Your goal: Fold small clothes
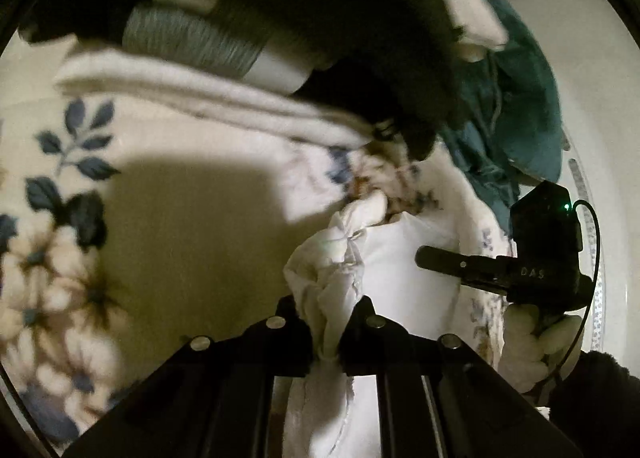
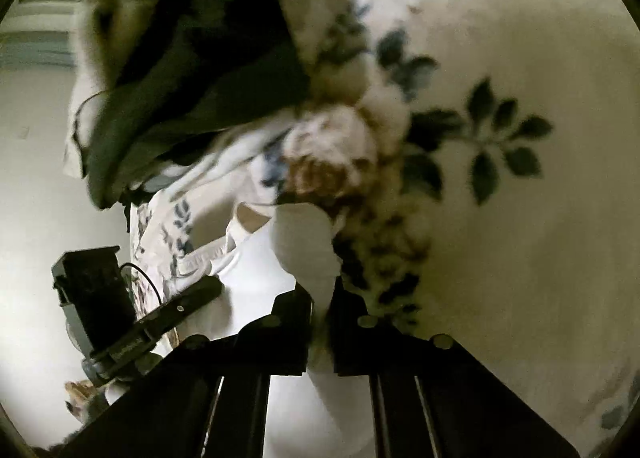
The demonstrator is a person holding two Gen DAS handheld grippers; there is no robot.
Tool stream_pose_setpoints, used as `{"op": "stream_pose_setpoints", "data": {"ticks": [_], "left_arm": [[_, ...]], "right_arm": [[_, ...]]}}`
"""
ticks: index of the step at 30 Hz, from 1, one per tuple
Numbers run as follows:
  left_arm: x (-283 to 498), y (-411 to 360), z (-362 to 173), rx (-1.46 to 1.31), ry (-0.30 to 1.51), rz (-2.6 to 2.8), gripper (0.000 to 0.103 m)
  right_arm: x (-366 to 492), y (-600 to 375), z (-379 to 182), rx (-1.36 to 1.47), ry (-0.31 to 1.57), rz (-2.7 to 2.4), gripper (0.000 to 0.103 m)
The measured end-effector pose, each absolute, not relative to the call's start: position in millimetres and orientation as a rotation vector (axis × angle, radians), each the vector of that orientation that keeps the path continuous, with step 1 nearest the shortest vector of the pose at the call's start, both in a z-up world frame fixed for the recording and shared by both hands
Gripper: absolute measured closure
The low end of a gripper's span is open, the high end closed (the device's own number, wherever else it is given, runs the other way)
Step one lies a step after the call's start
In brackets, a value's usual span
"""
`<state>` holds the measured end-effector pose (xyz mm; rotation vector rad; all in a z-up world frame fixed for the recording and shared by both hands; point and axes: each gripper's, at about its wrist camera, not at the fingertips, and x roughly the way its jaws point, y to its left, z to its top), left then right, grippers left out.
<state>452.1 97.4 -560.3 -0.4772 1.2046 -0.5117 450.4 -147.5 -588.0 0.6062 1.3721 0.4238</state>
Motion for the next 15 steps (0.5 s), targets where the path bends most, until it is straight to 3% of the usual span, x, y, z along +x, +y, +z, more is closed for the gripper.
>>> {"op": "stream_pose_setpoints", "data": {"ticks": [8, 12, 14, 15], "left_arm": [[378, 109, -504, -0.491, 1.107, -0.556, 0.096], [312, 119, -502, -0.565, 1.173, -0.596, 0.092], [276, 119, -511, -0.598, 1.245, -0.583, 0.08], [259, 123, -516, -0.611, 1.28, -0.574, 0.076]], "right_arm": [[372, -130, -518, 0.582, 1.23, 0.54, 0.097], [304, -139, -500, 0.532, 1.234, 0.613, 0.096], [263, -140, -506, 0.496, 1.297, 0.66, 0.095], [245, -145, -511, 0.473, 1.339, 0.667, 0.086]]}}
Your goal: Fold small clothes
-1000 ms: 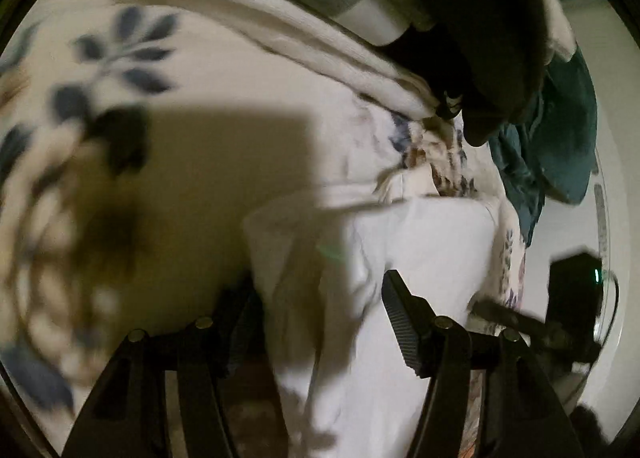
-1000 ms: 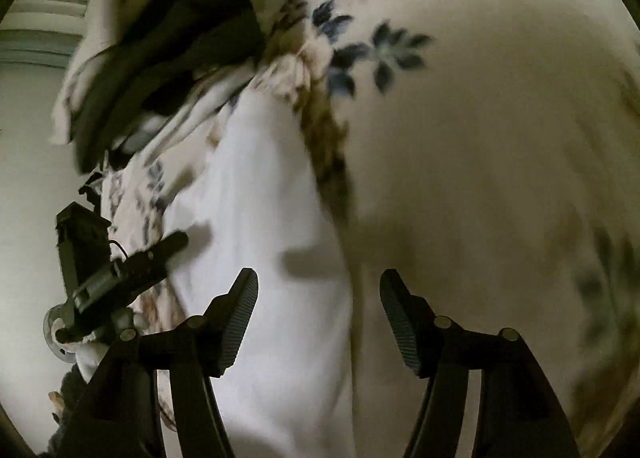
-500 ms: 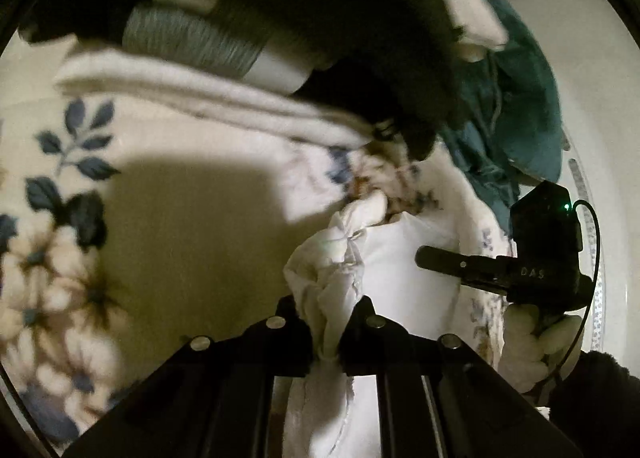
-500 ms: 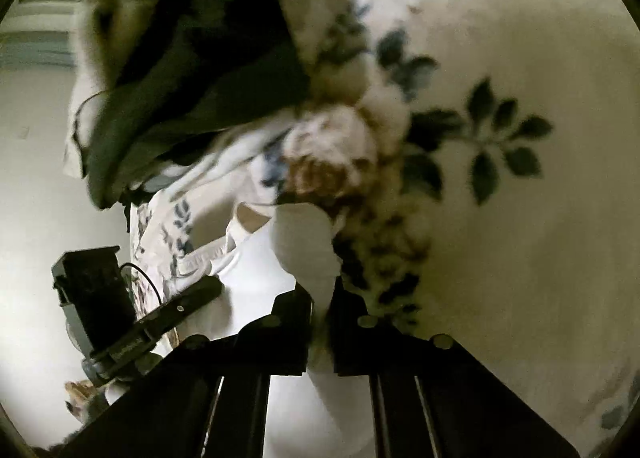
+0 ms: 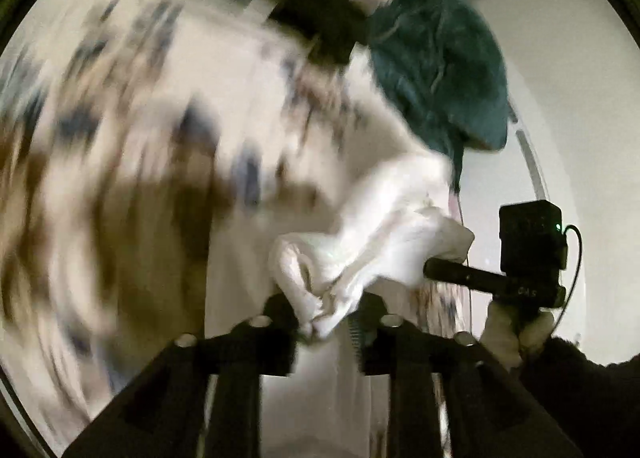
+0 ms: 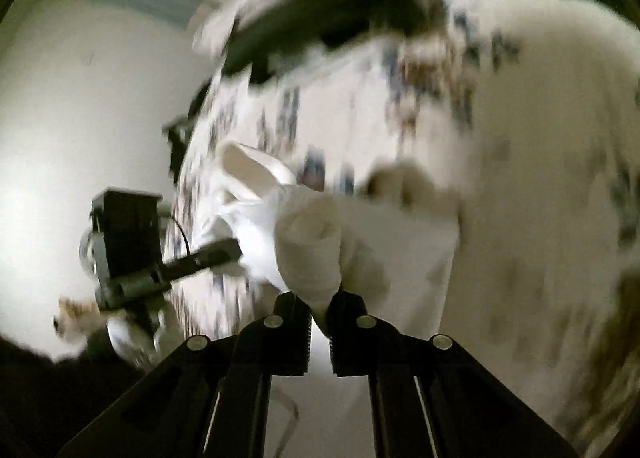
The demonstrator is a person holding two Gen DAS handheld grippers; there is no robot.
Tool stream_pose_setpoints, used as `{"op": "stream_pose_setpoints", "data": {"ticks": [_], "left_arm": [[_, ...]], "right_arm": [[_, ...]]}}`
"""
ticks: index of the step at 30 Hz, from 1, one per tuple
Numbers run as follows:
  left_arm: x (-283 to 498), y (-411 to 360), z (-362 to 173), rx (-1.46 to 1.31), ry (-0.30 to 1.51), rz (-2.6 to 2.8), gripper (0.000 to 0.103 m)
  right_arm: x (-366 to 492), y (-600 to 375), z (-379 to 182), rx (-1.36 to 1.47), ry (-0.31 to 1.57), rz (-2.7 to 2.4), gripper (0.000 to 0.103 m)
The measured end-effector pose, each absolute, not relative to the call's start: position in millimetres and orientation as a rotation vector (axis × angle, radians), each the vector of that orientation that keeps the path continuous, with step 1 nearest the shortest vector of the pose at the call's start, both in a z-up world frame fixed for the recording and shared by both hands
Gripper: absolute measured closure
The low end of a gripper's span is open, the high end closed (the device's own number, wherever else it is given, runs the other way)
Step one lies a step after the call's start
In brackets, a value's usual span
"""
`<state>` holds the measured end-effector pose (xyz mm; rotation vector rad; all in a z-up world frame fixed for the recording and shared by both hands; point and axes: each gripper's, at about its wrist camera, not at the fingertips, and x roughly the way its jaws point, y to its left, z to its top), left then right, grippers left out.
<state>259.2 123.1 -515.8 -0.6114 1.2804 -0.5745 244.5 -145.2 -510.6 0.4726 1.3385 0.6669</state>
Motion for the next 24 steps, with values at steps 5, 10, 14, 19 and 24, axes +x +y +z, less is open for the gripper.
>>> {"op": "stream_pose_setpoints", "data": {"ticks": [5, 10, 14, 19, 24], "left_arm": [[183, 150, -547, -0.69, 1.47, -0.43, 0.058], [192, 164, -535, -0.702, 1.435, -0.333, 0.058], [225, 149, -546, -0.686, 1.422, -0.316, 0.058], [242, 120, -575, -0.629, 1.525, -0.321, 0.064], [243, 123, -561, -0.541, 1.467, -0.31, 0.1]], "right_arm": [[185, -161, -547, 0.449, 1.548, 0.626, 0.04], [174, -191, -549, 0.577, 1.538, 0.533, 0.04], [191, -211, -563, 0.714, 1.508, 0.362, 0.04], [196, -205, -606, 0.801, 1.601, 0.249, 0.04], [179, -189, -608, 0.798, 1.611, 0.211, 0.091]]}}
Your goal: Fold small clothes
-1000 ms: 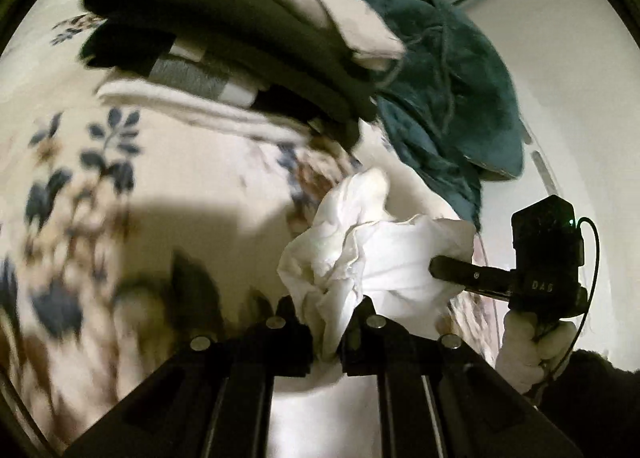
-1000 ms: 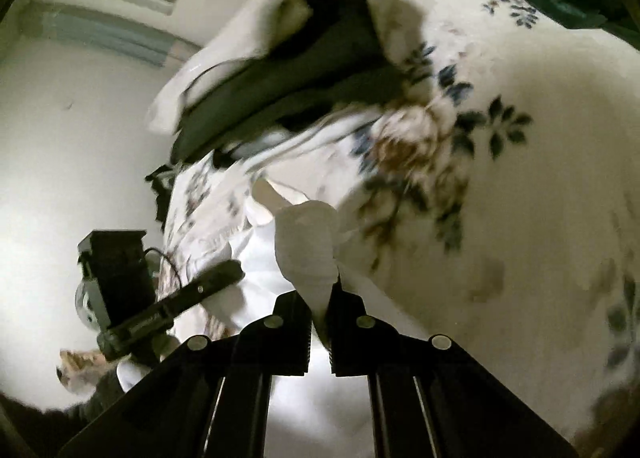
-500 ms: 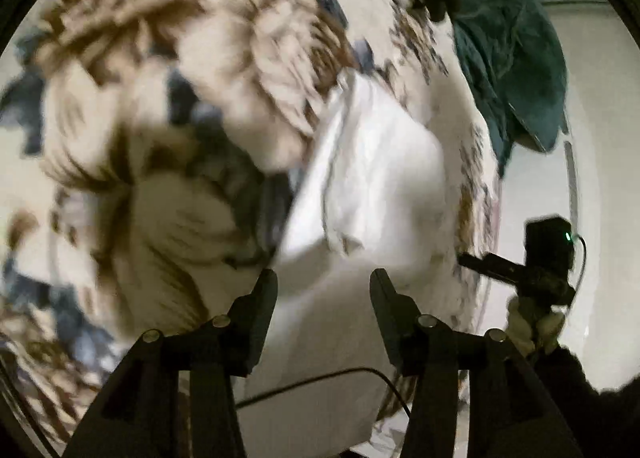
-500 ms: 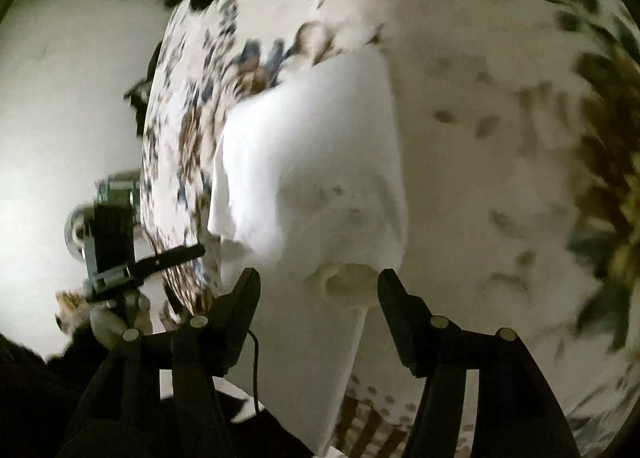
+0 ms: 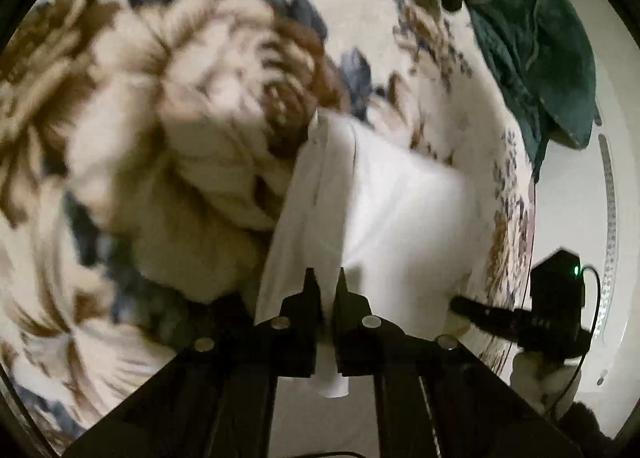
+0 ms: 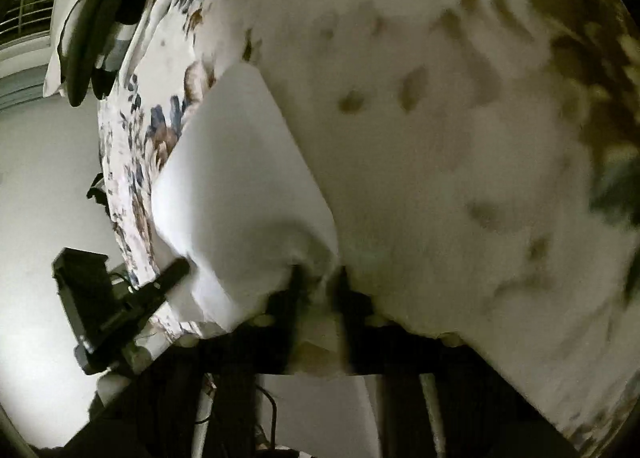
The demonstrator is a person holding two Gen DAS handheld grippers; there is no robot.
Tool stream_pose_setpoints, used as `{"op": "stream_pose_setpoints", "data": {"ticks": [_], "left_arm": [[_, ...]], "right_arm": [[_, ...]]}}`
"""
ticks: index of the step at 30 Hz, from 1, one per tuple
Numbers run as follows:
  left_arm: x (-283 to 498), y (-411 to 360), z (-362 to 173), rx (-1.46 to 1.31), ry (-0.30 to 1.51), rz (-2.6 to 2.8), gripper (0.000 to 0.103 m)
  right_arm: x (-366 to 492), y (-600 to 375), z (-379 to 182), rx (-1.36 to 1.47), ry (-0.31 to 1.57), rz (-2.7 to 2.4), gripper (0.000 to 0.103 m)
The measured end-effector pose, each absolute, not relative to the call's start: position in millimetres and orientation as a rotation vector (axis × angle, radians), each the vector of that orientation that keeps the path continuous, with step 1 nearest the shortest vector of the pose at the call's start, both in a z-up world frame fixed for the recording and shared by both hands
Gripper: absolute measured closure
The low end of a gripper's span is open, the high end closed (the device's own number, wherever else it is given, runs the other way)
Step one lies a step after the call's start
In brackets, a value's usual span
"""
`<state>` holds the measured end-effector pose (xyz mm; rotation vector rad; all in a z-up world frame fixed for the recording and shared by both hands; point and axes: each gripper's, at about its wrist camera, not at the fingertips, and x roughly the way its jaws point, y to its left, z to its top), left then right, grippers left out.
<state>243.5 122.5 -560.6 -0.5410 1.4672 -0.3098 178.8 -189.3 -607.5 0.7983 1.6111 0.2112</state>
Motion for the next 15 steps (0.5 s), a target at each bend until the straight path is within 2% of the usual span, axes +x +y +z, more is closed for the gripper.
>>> {"op": "stream_pose_setpoints", "data": {"ticks": [5, 7, 9, 11, 12, 14, 15], "left_arm": [[256, 144, -553, -0.534, 1.448, -0.305, 0.1], [258, 147, -563, -0.516, 1.492, -0.31, 0.096], [256, 146, -575, -0.502, 1.565, -0.308, 0.095], [245, 149, -576, -0.491, 1.573, -0.313, 0.082], [238, 149, -577, -0.481, 1.58, -0.314, 0.077], [224, 150, -578, -0.486, 1.596, -0.317, 0.064], [217, 152, -577, -0.502, 1.596, -0.32, 0.064]], "right_arm": [[162, -184, -587, 0.912, 1.567, 0.208, 0.093], [160, -177, -587, 0.86, 1.593, 0.197, 0.093], [158, -172, -595, 0.78, 1.652, 0.16, 0.093], [157, -169, -597, 0.715, 1.68, 0.142, 0.091], [156, -168, -595, 0.688, 1.679, 0.14, 0.086], [154, -166, -591, 0.625, 1.687, 0.135, 0.067], [152, -164, -591, 0.591, 1.703, 0.127, 0.056]]}}
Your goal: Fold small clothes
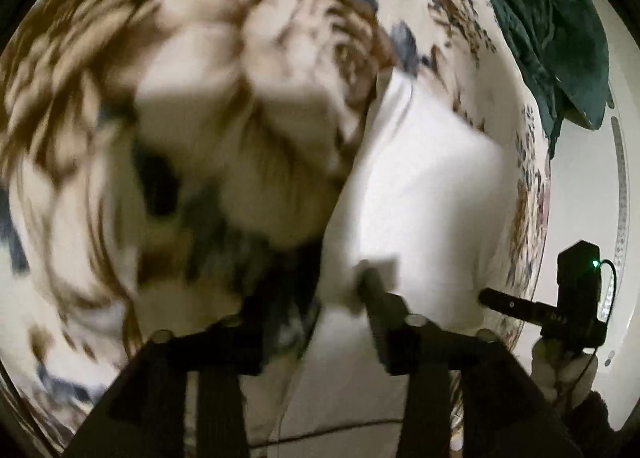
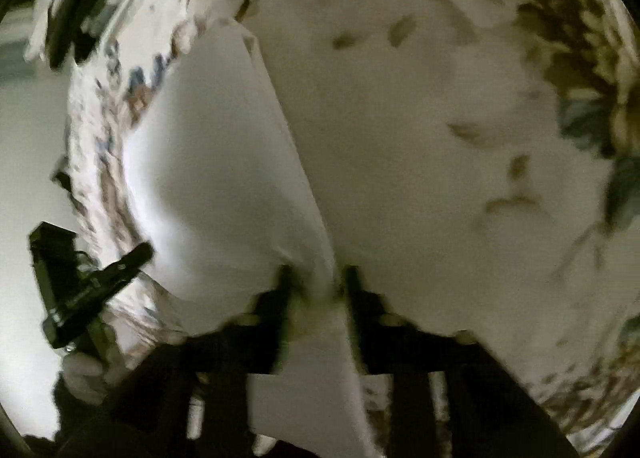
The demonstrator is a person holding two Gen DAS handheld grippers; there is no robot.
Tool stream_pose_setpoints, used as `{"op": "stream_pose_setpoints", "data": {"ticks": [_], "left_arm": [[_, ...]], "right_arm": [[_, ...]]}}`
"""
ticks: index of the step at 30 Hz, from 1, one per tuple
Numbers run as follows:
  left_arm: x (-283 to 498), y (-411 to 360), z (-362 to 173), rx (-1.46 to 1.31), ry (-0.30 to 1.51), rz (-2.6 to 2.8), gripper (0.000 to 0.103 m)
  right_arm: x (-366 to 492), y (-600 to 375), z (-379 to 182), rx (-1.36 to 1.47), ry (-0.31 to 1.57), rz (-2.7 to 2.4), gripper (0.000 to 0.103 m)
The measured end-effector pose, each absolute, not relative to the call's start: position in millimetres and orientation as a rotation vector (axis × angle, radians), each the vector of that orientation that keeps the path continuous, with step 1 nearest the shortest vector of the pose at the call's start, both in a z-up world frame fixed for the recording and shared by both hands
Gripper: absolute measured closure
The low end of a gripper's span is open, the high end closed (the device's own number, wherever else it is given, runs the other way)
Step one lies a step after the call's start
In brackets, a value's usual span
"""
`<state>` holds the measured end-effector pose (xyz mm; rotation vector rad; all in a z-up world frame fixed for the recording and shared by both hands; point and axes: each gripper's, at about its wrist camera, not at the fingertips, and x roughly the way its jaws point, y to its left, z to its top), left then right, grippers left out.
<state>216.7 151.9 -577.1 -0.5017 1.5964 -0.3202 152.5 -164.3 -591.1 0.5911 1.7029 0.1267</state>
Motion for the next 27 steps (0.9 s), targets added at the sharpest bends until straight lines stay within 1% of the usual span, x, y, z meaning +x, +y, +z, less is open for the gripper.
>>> {"op": "stream_pose_setpoints", "data": {"ticks": [2, 3, 4, 7, 9, 11, 12, 16, 20, 27], "left_arm": [[199, 154, -572, -0.529, 1.593, -0.318, 0.063], [194, 154, -568, -0.539, 1.59, -0.318, 0.063], [186, 155, -563, -0.556, 1.582, -0.324, 0.063], [160, 157, -549, -0.584, 1.572, -0.319, 0.063], [138, 159, -541, -0.595, 1.572, -0.31, 0.059], [113, 165, -540, -0.61, 1.586, -0.302, 0.042], [99, 168, -541, -0.62, 1.598, -0.296, 0.041], [53, 173, -553, -0.593, 1.662, -0.272, 0.04], [12, 171, -581, -0.604, 1.748, -0.269, 0.041], [-9, 150, -604, -0.596, 1.773, -0.324, 0.041]], "right_arm": [[147, -163, -592, 0.587, 1.717, 0.13, 0.055], [142, -165, -591, 0.614, 1.718, 0.138, 0.052], [136, -166, -590, 0.634, 1.721, 0.141, 0.048], [113, -170, -583, 0.69, 1.718, 0.165, 0.047], [91, -172, -579, 0.725, 1.723, 0.191, 0.047], [64, -171, -577, 0.733, 1.742, 0.209, 0.047], [53, -172, -577, 0.732, 1.75, 0.212, 0.047], [-3, -170, -588, 0.745, 1.799, 0.224, 0.047], [-49, -166, -605, 0.803, 1.838, 0.247, 0.047], [-100, -149, -645, 0.854, 1.877, 0.276, 0.047]]}}
